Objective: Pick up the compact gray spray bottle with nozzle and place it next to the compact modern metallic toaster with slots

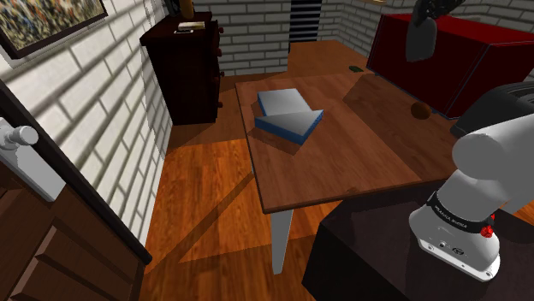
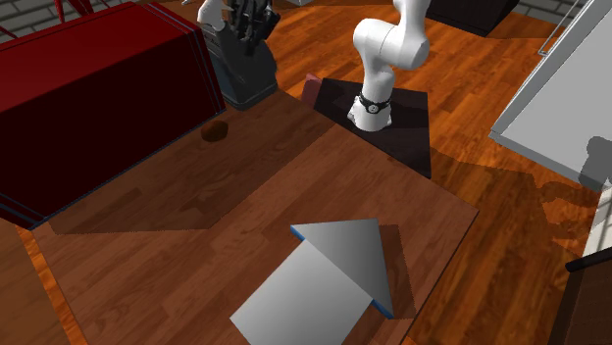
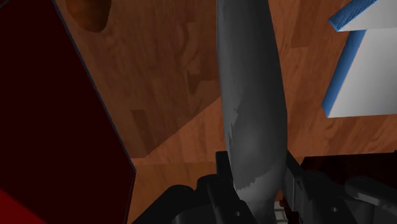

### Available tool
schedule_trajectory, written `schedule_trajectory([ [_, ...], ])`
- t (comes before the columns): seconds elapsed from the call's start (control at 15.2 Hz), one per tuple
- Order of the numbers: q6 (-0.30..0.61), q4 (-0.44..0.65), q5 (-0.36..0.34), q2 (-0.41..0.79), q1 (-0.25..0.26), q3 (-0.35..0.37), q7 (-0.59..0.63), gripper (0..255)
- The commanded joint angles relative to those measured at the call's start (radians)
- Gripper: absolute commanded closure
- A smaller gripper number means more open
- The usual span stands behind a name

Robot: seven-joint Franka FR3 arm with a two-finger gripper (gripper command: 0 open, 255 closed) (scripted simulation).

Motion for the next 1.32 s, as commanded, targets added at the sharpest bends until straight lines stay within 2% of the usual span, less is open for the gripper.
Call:
schedule_trajectory([
  [0.0,-0.013,-0.020,-0.006,-0.034,-0.013,-0.040,-0.049,255],
  [0.59,-0.111,-0.034,-0.048,-0.149,-0.076,-0.212,-0.245,255],
  [1.25,-0.226,0.060,-0.095,-0.181,-0.113,-0.421,-0.466,255],
])
